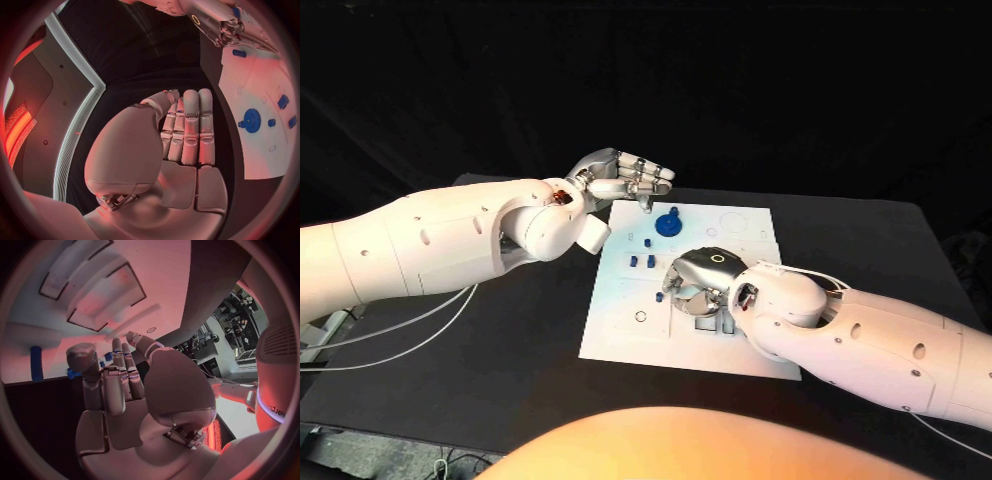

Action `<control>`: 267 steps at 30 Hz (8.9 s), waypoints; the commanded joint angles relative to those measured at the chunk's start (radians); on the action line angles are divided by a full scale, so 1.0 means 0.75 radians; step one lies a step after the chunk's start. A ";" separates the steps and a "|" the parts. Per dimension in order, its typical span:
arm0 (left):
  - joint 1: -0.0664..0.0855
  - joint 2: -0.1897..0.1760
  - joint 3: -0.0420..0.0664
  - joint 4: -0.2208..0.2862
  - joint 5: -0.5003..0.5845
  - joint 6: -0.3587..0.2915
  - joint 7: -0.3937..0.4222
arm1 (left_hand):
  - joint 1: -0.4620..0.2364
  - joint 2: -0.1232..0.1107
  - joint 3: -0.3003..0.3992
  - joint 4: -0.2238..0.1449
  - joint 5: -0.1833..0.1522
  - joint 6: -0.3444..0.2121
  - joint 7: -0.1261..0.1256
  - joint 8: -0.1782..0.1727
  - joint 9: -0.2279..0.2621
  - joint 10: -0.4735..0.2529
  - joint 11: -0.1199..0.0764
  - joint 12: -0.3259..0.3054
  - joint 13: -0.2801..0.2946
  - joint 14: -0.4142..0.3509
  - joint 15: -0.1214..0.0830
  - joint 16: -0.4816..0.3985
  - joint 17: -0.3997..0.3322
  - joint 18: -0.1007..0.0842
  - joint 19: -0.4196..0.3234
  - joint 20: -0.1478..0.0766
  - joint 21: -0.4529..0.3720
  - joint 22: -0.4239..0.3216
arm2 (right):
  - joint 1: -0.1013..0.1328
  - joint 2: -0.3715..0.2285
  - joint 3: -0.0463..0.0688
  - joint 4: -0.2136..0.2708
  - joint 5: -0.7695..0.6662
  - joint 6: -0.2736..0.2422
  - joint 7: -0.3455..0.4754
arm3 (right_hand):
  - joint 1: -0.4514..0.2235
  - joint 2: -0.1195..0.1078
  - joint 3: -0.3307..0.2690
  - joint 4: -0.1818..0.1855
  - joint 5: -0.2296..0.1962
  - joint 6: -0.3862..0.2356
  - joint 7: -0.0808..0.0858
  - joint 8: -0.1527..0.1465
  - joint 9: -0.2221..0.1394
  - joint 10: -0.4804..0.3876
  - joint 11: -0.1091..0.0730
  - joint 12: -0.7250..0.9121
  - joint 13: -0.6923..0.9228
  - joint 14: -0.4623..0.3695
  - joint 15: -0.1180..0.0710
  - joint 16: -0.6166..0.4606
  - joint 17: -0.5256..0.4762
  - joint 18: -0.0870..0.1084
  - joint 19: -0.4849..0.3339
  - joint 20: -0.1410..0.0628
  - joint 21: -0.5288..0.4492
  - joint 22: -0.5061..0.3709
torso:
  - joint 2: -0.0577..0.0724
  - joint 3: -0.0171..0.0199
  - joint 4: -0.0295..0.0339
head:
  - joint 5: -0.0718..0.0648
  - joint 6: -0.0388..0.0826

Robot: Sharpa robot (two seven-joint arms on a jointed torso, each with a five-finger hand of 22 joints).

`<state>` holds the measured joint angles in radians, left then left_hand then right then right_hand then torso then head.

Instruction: Assemble the parts on the task board

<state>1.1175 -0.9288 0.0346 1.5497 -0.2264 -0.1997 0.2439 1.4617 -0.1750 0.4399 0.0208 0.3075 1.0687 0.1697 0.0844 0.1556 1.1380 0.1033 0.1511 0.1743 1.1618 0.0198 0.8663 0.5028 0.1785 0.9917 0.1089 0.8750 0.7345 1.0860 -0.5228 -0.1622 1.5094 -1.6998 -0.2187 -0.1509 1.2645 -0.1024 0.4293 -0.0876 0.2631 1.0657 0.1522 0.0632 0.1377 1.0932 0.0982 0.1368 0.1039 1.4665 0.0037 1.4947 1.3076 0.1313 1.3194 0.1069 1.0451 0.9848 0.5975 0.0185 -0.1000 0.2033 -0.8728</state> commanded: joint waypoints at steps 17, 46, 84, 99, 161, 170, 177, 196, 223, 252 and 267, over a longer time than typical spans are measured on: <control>0.002 0.001 0.001 0.000 0.008 0.032 0.001 | -0.002 0.012 -0.006 -0.003 0.002 -0.007 0.003 0.000 -0.002 -0.008 0.001 0.008 0.001 -0.011 0.003 -0.005 -0.001 0.008 -0.011 -0.001 -0.006 -0.002 | 0.143 -0.252 0.037 0.073 0.020 0.026 -0.008 | 0.003 -0.032 -0.033 0.007 -0.014 -0.009 -0.012 0.003 -0.004 -0.056 -0.002 0.012 -0.012 0.100 0.012 -0.006 0.185 -0.010 0.002 0.005 0.010 0.022 | -0.008 -0.0016 -0.0109 | -0.036 0.000; 0.002 0.002 0.001 0.002 0.008 0.039 0.001 | -0.002 0.013 -0.007 -0.003 0.002 -0.007 0.003 0.000 -0.002 -0.009 0.001 0.009 0.002 -0.011 0.003 -0.005 -0.001 0.008 -0.011 -0.001 -0.006 -0.002 | 0.101 -0.104 0.020 -0.145 -0.012 0.092 0.029 | 0.022 -0.016 -0.034 0.009 -0.012 -0.015 -0.020 0.006 -0.008 -0.041 -0.008 0.045 -0.014 0.101 0.007 -0.004 0.189 -0.008 0.003 0.003 0.005 0.023 | -0.005 -0.0016 -0.0093 | -0.032 0.000; 0.002 -0.002 0.001 0.000 0.008 0.043 -0.003 | -0.003 0.014 -0.009 -0.004 0.002 -0.007 0.003 0.000 -0.002 -0.010 0.001 0.011 0.002 -0.012 0.003 -0.005 -0.002 0.008 -0.012 0.000 -0.006 -0.002 | 0.125 -0.188 0.031 0.003 -0.001 -0.018 0.020 | 0.162 0.071 0.054 -0.074 -0.087 0.134 -0.034 0.076 0.045 0.136 -0.057 0.148 0.040 0.112 -0.037 0.025 0.229 -0.024 0.040 -0.042 0.081 0.120 | -0.008 -0.0043 -0.0100 | -0.033 0.000; 0.002 0.009 0.001 -0.003 0.012 0.048 -0.001 | -0.003 0.014 -0.009 -0.004 0.002 -0.007 0.003 0.000 -0.002 -0.010 0.001 0.011 0.002 -0.012 0.003 -0.006 -0.002 0.009 -0.012 0.000 -0.006 -0.002 | 0.105 -0.114 0.043 0.191 0.027 -0.040 0.046 | 0.163 0.067 0.068 -0.084 -0.062 0.131 -0.029 0.071 0.048 0.133 -0.053 0.145 0.046 0.111 -0.035 0.024 0.228 -0.024 0.037 -0.041 0.082 0.124 | -0.009 -0.0022 -0.0093 | -0.017 0.000; 0.002 0.023 0.001 -0.008 0.016 0.055 -0.005 | -0.003 0.015 -0.012 -0.006 0.002 -0.010 0.005 0.000 -0.003 -0.013 0.002 0.012 0.003 -0.013 0.003 -0.007 -0.002 0.009 -0.013 0.000 -0.007 -0.002 | -0.071 0.136 0.021 -0.040 -0.031 0.077 0.042 | 0.151 0.065 0.079 -0.087 -0.042 0.124 -0.023 0.064 0.050 0.125 -0.047 0.138 0.052 0.111 -0.030 0.024 0.228 -0.023 0.030 -0.038 0.079 0.124 | -0.007 -0.0031 -0.0095 | 0.035 0.000; 0.002 0.021 0.001 -0.007 0.016 0.056 -0.006 | -0.003 0.015 -0.012 -0.006 0.002 -0.010 0.005 0.000 -0.003 -0.013 0.002 0.012 0.003 -0.013 0.003 -0.007 -0.002 0.009 -0.013 0.000 -0.007 -0.002 | -0.072 0.130 0.020 -0.030 -0.044 0.065 0.039 | 0.148 0.064 0.077 -0.087 -0.042 0.126 -0.024 0.065 0.051 0.127 -0.048 0.139 0.054 0.111 -0.030 0.024 0.226 -0.023 0.031 -0.038 0.082 0.128 | -0.007 -0.0023 -0.0092 | 0.037 0.000; 0.002 0.020 0.001 -0.007 0.016 0.056 -0.006 | -0.003 0.015 -0.012 -0.006 0.002 -0.010 0.005 0.000 -0.003 -0.013 0.002 0.012 0.003 -0.013 0.003 -0.007 -0.002 0.009 -0.013 0.000 -0.007 -0.002 | -0.073 0.130 0.020 -0.024 -0.046 0.058 0.039 | 0.148 0.064 0.077 -0.087 -0.042 0.126 -0.024 0.065 0.051 0.127 -0.048 0.139 0.054 0.111 -0.030 0.024 0.227 -0.023 0.031 -0.038 0.082 0.128 | -0.006 -0.0025 -0.0078 | 0.039 0.000; 0.002 0.019 0.001 -0.004 0.016 0.056 -0.010 | -0.003 0.015 -0.012 -0.006 0.002 -0.010 0.005 0.000 -0.003 -0.013 0.002 0.012 0.003 -0.013 0.003 -0.007 -0.002 0.009 -0.013 0.000 -0.007 -0.002 | -0.073 0.168 0.017 -0.049 -0.033 0.056 0.036 | 0.032 0.010 0.016 -0.031 0.014 -0.037 0.008 -0.004 0.018 -0.037 0.001 0.057 0.016 0.106 0.013 0.015 0.211 -0.011 -0.005 0.002 0.012 0.074 | -0.007 -0.0029 -0.0085 | 0.039 0.000; 0.002 0.009 0.001 -0.007 0.016 0.047 -0.009 | -0.003 0.015 -0.012 -0.006 0.002 -0.010 0.005 0.000 -0.003 -0.013 0.002 0.012 0.003 -0.013 0.003 -0.007 -0.002 0.009 -0.013 0.000 -0.007 -0.002 | -0.004 -0.071 0.028 0.172 0.140 -0.148 0.145 | 0.045 0.011 -0.307 0.023 0.019 -0.252 -0.004 0.026 -0.044 -0.335 0.031 0.247 0.002 0.058 0.041 -0.072 0.073 0.050 -0.127 0.036 -0.344 -0.228 | -0.009 -0.0041 -0.0140 | 0.002 0.000; 0.001 0.004 -0.010 -0.016 0.024 0.067 -0.010 | -0.003 0.017 -0.015 -0.008 0.002 -0.012 0.005 0.000 -0.004 -0.017 0.003 0.015 0.004 -0.014 0.004 -0.008 -0.003 0.009 -0.014 0.001 -0.007 -0.001 | -0.041 -0.639 0.022 0.447 0.353 -0.208 -0.461 | -0.116 0.085 -0.724 0.440 0.092 -0.056 -0.074 0.242 0.195 0.560 -0.106 1.829 1.827 0.139 -0.071 0.101 0.351 -0.057 0.150 -0.071 0.177 0.297 | -0.043 -0.0127 -0.0635 | -0.124 0.000; 0.001 0.005 -0.010 -0.016 0.024 0.069 -0.007 | -0.003 0.017 -0.015 -0.008 0.002 -0.012 0.005 0.000 -0.004 -0.017 0.003 0.015 0.004 -0.014 0.004 -0.008 -0.003 0.009 -0.014 0.001 -0.007 -0.001 | -0.104 -0.514 0.022 0.347 0.302 -0.271 -0.517 | -0.111 0.088 -0.754 0.477 0.133 -0.055 -0.078 0.256 0.219 0.550 -0.108 1.817 1.815 0.139 -0.073 0.101 0.351 -0.056 0.149 -0.071 0.172 0.298 | -0.041 -0.0108 -0.0644 | -0.115 0.000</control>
<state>1.1174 -0.9261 0.0262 1.5356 -0.2151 -0.1646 0.2313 1.4577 -0.1710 0.4329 0.0139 0.3075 1.0651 0.1733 0.0844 0.1533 1.1345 0.1067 0.1568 0.1763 1.1584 0.0232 0.8664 0.5017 0.1778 0.9881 0.1126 0.8750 0.7345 1.0109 -0.9130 -0.1458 1.7733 -1.4397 -0.4023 -0.5138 1.1779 -0.0411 -0.1345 0.2656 0.3583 1.0305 0.0945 0.2512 0.3010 1.4616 0.0196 1.5001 1.3083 1.4664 -0.0468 1.5671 1.3077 0.0997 1.4254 0.0550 1.1752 1.2078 0.5666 0.0103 -0.1481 0.1173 -0.8728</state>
